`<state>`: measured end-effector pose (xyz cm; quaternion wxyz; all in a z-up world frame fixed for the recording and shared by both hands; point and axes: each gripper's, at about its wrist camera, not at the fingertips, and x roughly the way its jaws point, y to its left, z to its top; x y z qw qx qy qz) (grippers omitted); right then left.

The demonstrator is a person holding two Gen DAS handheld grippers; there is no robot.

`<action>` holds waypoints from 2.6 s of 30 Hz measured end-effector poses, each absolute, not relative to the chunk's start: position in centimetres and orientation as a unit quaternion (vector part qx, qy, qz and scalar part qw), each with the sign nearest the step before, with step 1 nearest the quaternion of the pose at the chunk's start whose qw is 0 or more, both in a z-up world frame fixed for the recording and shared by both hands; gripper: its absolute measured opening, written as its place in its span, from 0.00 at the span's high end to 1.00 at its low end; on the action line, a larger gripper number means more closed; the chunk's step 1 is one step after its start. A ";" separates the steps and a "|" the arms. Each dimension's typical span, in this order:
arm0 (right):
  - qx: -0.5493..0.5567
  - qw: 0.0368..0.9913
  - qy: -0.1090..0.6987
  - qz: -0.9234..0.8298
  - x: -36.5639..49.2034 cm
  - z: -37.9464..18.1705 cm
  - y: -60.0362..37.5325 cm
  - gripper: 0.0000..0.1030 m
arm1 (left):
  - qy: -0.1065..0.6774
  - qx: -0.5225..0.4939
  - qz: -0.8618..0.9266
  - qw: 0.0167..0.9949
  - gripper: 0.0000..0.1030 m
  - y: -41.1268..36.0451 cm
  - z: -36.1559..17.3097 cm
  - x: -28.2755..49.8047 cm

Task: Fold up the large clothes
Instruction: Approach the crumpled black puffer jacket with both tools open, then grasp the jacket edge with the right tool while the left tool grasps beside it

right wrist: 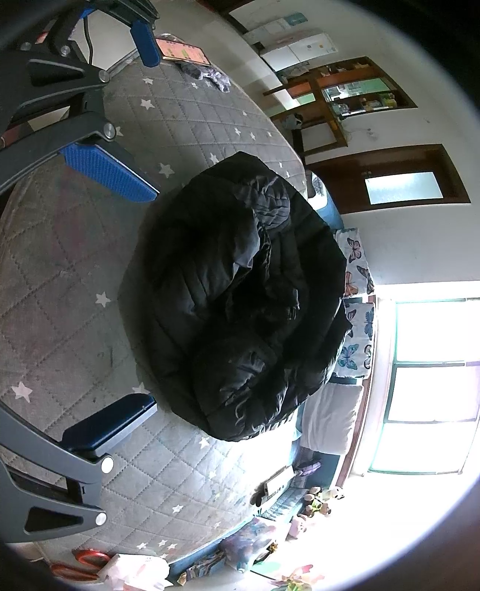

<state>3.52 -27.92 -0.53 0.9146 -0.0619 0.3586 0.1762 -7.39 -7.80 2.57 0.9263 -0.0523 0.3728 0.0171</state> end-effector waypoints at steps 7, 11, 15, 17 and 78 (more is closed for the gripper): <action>-0.071 0.911 0.366 0.174 4.1 -0.9 -27.3 0.00 | 0.401 -0.044 0.025 0.914 0.00 -6.3 1.2 -4.3; -0.070 0.909 0.371 0.174 4.5 -1.1 -27.2 0.00 | 0.409 -0.040 0.034 0.911 0.00 -5.6 0.6 -2.6; -0.073 0.905 0.380 0.177 5.1 -1.7 -26.8 0.00 | 0.407 -0.029 0.043 0.912 0.00 -5.0 0.5 -1.4; -0.079 0.902 0.385 0.178 5.3 -1.9 -26.7 0.00 | 0.408 -0.025 0.044 0.911 0.00 -4.8 0.4 -0.9; -0.171 0.895 0.400 0.099 34.5 4.6 -28.2 0.86 | 0.447 0.094 -0.035 0.889 0.89 -2.2 4.6 42.4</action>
